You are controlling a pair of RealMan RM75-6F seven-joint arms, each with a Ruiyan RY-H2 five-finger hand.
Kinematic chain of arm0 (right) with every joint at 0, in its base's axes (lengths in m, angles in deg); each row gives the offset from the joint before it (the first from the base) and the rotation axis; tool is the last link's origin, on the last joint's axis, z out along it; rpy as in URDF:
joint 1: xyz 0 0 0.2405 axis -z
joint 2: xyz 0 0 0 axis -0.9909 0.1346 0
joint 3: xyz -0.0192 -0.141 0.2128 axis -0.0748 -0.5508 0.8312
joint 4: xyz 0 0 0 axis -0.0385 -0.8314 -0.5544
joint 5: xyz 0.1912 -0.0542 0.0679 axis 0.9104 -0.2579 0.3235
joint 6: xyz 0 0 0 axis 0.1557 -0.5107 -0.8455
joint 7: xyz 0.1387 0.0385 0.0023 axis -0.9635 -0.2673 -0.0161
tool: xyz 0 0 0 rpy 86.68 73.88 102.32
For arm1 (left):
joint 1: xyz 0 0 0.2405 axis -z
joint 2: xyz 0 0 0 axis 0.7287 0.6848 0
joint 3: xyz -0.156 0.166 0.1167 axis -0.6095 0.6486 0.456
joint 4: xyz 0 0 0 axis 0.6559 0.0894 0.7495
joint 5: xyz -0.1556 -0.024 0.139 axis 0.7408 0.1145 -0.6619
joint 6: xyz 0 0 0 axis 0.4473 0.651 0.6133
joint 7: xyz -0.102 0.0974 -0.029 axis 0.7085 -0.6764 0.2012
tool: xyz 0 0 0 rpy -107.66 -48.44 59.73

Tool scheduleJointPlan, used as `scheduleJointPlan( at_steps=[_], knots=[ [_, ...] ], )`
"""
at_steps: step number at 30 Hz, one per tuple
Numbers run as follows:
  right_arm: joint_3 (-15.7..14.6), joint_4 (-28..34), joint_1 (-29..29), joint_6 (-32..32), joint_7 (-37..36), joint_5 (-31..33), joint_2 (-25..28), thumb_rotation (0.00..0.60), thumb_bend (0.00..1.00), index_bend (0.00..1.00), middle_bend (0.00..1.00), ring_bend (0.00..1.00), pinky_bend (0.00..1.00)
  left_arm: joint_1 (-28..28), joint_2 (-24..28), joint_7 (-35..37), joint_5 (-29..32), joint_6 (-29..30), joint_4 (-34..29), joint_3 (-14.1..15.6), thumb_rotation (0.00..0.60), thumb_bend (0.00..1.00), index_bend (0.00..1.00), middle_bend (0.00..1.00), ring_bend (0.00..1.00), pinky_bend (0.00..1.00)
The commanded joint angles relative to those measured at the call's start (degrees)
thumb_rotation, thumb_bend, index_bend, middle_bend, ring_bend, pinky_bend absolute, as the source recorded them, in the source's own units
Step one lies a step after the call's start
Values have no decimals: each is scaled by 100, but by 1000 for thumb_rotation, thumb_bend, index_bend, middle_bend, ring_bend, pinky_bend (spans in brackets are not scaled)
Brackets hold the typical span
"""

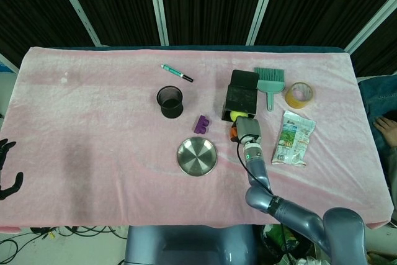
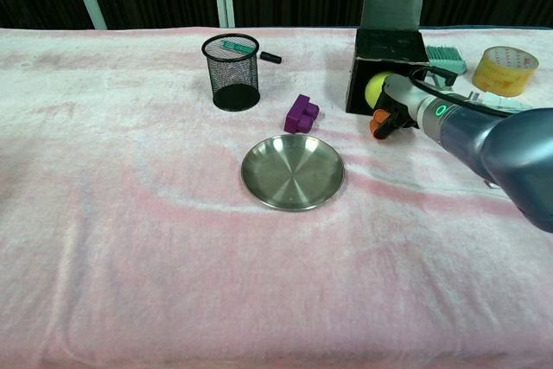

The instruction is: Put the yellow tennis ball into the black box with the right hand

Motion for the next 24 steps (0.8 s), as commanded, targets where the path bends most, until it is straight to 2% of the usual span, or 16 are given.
scheduleJointPlan(
  at_steps=[1,13,24],
  knots=[
    [29,-173,-91,28,-87,6,-73,600,804,1000,1000,1000,1000,2,1,0,11,-5,1,-3,600,429,143,64,24,0],
    [110,-782,-278,-51,-266,116,-375,600,804,1000,1000,1000,1000,10,3,-19,33,-32,-10,3,600,428,143,64,24,0],
    [183,-1404,-508,-160,142,340,-684,600,806,1000,1000,1000,1000,20,19,-10,63,-58,-28,-5,600,428,143,64,24,0]
  ],
)
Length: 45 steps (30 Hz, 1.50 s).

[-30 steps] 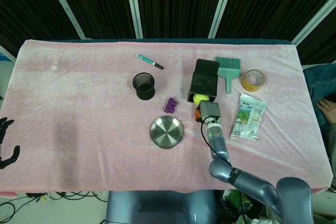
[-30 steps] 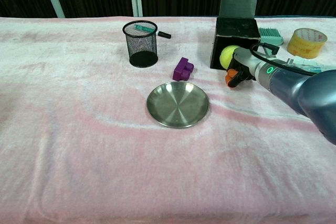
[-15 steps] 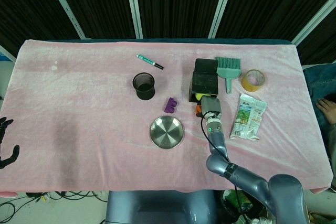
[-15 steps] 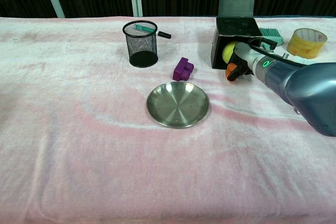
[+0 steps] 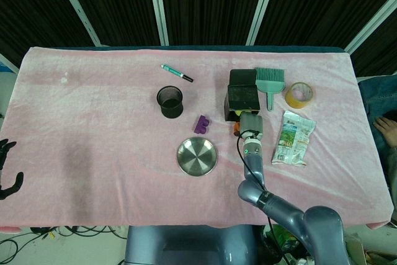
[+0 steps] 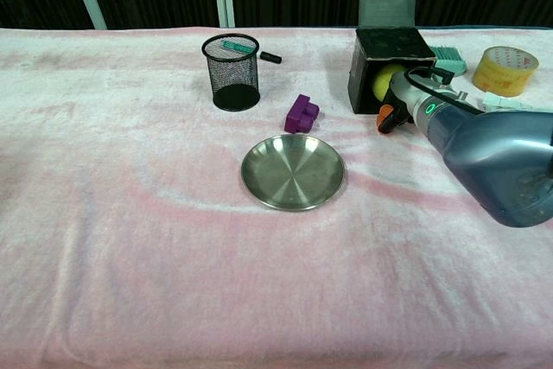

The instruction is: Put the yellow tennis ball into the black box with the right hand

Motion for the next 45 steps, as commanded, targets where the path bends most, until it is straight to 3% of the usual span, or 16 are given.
scheduleJointPlan(
  at_steps=[1,5,12,19,22,23,25,27,31,35,37,38,40,45],
  knots=[
    [22,-35,-16,-29,47,26,-34,600,807,1000,1000,1000,1000,2,-1,0,1,-3,4,0,600,428,143,64,24,0],
    [-2,45,19,-55,136,33,-22,600,807,1000,1000,1000,1000,6,-3,-9,-4,-11,5,6,600,428,143,64,24,0],
    [-126,885,274,-432,435,35,234,600,807,1000,1000,1000,1000,2,-3,-8,-31,1,7,16,600,428,143,64,24,0],
    [-277,2784,857,-965,545,37,1093,600,786,1000,998,995,1000,4,-9,-26,-53,2,9,30,600,428,143,64,24,0],
    [-387,3516,1108,-1094,487,-43,1491,600,699,992,911,922,982,5,-10,-32,-58,4,7,33,600,429,143,64,24,0],
    [-419,3753,1187,-1101,470,-41,1631,600,654,956,836,871,943,6,-10,-36,-61,3,7,34,600,429,143,64,24,0],
    [-480,4267,1349,-1058,431,5,1956,600,562,792,649,734,800,6,-13,-43,-65,3,7,38,600,429,143,64,24,0],
    [-591,5089,1586,-854,393,188,2564,600,482,526,437,556,598,6,-17,-54,-74,4,6,44,600,429,143,64,24,0],
    [-787,6357,1987,-578,231,312,3694,600,370,268,199,326,303,6,-25,-74,-92,10,4,54,600,428,143,64,24,0],
    [-1152,7325,2619,-811,-105,-564,4661,600,275,159,84,203,222,-5,-34,-91,-110,47,-3,55,600,428,142,64,24,0],
    [-1509,7530,3281,-1492,-499,-1969,4962,600,263,141,58,170,205,-18,-39,-105,-144,96,-14,55,600,428,143,64,24,0],
    [-1809,7353,3670,-1903,-913,-3004,4937,600,262,130,50,153,201,-29,-44,-108,-164,122,-19,60,600,428,143,64,24,0],
    [-2141,6903,4006,-2332,-1441,-4008,4859,600,262,104,39,127,193,-38,-49,-112,-183,145,-21,65,600,429,143,64,24,0],
    [-2680,5826,4589,-3348,-1756,-5266,4665,600,234,29,8,86,180,-53,-63,-131,-223,199,-17,65,600,428,143,64,24,0]
  ],
)
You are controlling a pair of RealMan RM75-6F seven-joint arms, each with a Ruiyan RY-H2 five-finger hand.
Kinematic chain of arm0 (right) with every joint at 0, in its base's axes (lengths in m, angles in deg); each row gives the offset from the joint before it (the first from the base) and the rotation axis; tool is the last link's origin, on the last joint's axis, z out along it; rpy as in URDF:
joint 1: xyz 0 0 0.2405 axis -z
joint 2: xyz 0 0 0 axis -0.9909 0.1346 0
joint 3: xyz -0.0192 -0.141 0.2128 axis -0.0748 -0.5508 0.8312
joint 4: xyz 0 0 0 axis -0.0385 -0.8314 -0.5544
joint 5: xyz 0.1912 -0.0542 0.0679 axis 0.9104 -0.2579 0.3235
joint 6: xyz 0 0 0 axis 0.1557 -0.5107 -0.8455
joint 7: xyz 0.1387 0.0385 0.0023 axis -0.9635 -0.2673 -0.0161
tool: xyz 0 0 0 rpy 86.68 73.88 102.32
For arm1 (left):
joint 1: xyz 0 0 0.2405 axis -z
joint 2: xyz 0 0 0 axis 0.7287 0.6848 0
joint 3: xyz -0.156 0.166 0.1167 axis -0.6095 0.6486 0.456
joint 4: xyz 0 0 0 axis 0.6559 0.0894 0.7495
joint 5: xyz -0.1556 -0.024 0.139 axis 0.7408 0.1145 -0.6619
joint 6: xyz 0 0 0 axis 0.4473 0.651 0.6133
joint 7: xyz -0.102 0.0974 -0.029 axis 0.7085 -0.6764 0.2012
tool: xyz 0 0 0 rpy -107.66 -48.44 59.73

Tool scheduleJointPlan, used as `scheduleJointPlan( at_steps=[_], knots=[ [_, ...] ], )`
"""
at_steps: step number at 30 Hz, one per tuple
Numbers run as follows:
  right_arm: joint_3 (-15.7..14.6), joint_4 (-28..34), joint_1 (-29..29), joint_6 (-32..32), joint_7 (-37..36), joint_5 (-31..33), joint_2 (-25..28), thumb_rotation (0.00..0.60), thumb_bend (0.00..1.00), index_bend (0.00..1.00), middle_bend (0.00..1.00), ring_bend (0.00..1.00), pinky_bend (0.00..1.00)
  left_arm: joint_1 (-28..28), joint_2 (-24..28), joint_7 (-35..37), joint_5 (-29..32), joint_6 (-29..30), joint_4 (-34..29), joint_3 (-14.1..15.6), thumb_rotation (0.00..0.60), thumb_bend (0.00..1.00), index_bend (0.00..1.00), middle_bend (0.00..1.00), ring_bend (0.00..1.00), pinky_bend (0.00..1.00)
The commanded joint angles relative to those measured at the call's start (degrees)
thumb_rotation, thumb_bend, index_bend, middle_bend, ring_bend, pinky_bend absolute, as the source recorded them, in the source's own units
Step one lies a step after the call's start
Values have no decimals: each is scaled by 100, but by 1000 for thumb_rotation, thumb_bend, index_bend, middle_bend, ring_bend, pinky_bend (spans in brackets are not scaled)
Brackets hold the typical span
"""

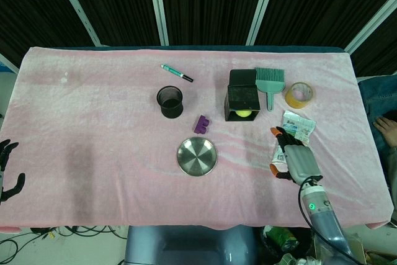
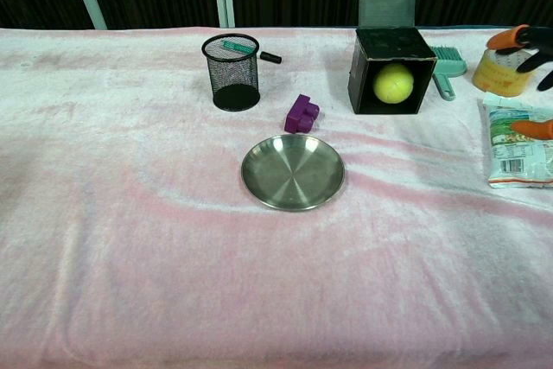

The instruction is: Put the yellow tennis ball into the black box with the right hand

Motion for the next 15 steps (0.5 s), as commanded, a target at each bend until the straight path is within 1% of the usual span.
scheduleJointPlan(
  at_steps=[1,7,11,13,15],
  knots=[
    [-1062,-1321,1341,-1721,-961,-2450,-77,600,232,28,7,85,180,-7,-7,-10,-20,22,4,0,600,429,143,64,24,0],
    [-1214,-2152,1666,-2341,-1008,-2867,-420,600,229,21,1,84,179,-24,-11,23,-75,71,17,0,600,429,143,64,24,0],
    [-1160,-2617,1760,-2612,-1088,-2986,-609,600,230,20,1,83,179,-34,-17,59,-169,112,48,15,600,429,143,64,24,0],
    [-1112,-2784,1770,-2650,-1118,-2982,-665,600,230,18,1,83,179,-42,-31,49,-262,155,86,36,600,428,142,64,24,0],
    [-1106,-2809,1739,-2557,-1145,-2964,-588,600,229,12,1,83,179,-32,-62,-163,-586,285,256,110,600,426,142,64,23,0]
  ],
)
